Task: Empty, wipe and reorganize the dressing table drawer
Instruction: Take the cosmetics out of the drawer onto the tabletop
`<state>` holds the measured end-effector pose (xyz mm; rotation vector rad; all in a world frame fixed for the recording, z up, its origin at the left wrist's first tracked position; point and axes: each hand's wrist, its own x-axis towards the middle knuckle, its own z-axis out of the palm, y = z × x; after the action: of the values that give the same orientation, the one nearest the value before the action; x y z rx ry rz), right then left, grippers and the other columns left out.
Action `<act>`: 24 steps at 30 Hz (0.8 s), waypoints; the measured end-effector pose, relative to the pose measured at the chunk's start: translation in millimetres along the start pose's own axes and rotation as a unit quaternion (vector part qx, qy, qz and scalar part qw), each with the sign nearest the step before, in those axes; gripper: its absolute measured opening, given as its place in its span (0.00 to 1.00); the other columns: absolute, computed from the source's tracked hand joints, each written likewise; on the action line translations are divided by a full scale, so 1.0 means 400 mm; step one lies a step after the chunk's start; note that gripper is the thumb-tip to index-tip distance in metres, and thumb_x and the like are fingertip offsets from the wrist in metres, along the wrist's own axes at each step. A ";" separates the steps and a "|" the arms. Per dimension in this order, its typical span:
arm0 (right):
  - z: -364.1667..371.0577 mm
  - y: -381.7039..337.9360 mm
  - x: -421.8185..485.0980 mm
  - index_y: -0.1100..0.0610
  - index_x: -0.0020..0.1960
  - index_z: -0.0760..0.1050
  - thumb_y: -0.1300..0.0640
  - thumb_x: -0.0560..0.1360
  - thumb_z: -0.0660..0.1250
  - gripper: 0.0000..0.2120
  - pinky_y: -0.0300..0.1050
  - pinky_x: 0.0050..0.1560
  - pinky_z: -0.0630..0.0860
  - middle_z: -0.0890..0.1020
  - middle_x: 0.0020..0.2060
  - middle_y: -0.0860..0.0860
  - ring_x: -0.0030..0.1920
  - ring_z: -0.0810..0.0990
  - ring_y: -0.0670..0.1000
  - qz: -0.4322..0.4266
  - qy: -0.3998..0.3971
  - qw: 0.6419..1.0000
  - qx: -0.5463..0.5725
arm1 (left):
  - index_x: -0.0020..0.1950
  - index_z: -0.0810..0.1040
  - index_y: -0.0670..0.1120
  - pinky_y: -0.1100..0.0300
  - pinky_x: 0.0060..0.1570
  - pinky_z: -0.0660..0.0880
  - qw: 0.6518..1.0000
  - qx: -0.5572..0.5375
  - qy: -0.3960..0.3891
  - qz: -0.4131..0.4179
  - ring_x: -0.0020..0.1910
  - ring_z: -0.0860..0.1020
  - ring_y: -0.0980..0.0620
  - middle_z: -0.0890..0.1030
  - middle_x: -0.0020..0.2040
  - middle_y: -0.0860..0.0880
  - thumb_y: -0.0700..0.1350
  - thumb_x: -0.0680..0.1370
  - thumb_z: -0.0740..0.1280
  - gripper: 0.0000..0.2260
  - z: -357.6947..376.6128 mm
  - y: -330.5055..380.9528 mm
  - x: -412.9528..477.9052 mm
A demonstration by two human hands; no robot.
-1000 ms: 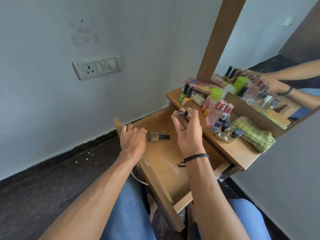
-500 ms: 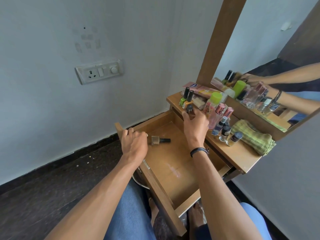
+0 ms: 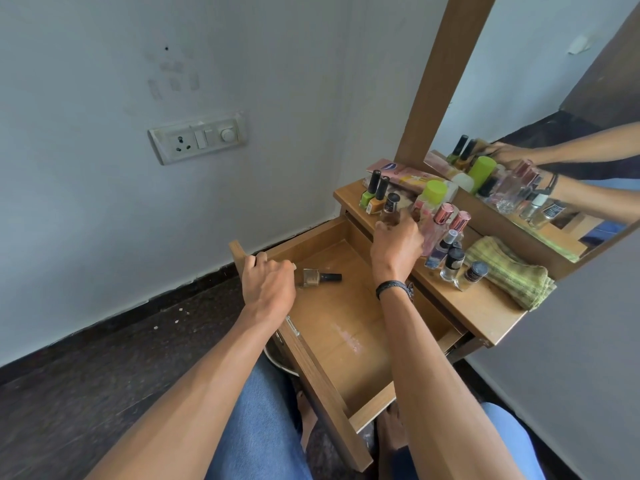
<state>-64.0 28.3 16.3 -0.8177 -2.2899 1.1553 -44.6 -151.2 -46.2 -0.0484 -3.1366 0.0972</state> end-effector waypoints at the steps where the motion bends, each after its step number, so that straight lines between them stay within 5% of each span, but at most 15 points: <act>1: -0.006 0.001 -0.015 0.58 0.70 0.75 0.64 0.80 0.67 0.19 0.50 0.68 0.70 0.81 0.63 0.56 0.68 0.76 0.59 0.007 0.005 1.000 0.012 | 0.57 0.83 0.49 0.52 0.60 0.65 1.000 0.001 -0.002 -0.001 0.59 0.75 0.47 0.85 0.48 0.48 0.43 0.80 0.66 0.09 -0.001 0.001 0.000; 3: -0.005 0.019 -0.053 0.57 0.64 0.79 0.64 0.79 0.67 0.14 0.48 0.62 0.74 0.84 0.55 0.53 0.60 0.82 0.56 -0.001 0.019 0.999 0.042 | 0.57 0.83 0.49 0.51 0.60 0.64 1.000 0.002 -0.006 -0.002 0.59 0.75 0.47 0.85 0.49 0.48 0.43 0.81 0.66 0.08 -0.003 0.003 -0.001; 6: 0.030 0.078 -0.134 0.56 0.62 0.81 0.63 0.79 0.68 0.12 0.44 0.59 0.78 0.84 0.56 0.50 0.54 0.83 0.48 -0.112 0.014 0.992 0.065 | 0.57 0.83 0.49 0.52 0.60 0.64 1.000 -0.010 0.002 0.000 0.59 0.75 0.47 0.85 0.49 0.48 0.43 0.81 0.66 0.08 -0.004 0.003 -0.004; 9: 0.093 0.143 -0.171 0.55 0.64 0.80 0.63 0.78 0.68 0.15 0.49 0.62 0.77 0.81 0.61 0.52 0.60 0.79 0.53 -0.201 -0.123 0.970 -0.051 | 0.54 0.83 0.50 0.52 0.58 0.64 0.999 -0.029 0.019 0.004 0.57 0.76 0.47 0.85 0.47 0.48 0.43 0.79 0.67 0.07 -0.004 -0.001 -0.010; 13: 0.149 0.176 -0.158 0.51 0.74 0.72 0.54 0.76 0.71 0.26 0.58 0.71 0.65 0.72 0.72 0.51 0.73 0.65 0.59 -0.180 -0.316 0.911 -0.193 | 0.55 0.83 0.52 0.53 0.55 0.63 0.999 -0.045 0.027 0.004 0.54 0.76 0.49 0.85 0.44 0.50 0.44 0.78 0.69 0.08 -0.004 -0.004 -0.015; 19: 0.161 0.177 -0.159 0.51 0.59 0.77 0.53 0.75 0.73 0.14 0.55 0.63 0.65 0.81 0.58 0.50 0.64 0.72 0.56 -0.209 -0.298 0.914 -0.178 | 0.57 0.83 0.52 0.54 0.56 0.63 0.997 -0.068 0.037 0.009 0.55 0.77 0.50 0.85 0.45 0.51 0.45 0.78 0.69 0.09 -0.003 -0.008 -0.011; 24: 0.129 0.172 -0.165 0.52 0.56 0.79 0.58 0.72 0.76 0.14 0.50 0.52 0.78 0.79 0.54 0.49 0.52 0.79 0.54 -0.168 -0.289 0.935 -0.117 | 0.57 0.83 0.53 0.55 0.54 0.62 0.997 -0.066 0.036 0.010 0.52 0.78 0.51 0.85 0.43 0.52 0.46 0.78 0.69 0.09 0.002 -0.011 -0.009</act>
<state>-27.0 -12.9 -77.0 -0.1340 -2.9404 1.0729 -41.0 -155.6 -46.8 -0.0803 -3.0654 -0.1086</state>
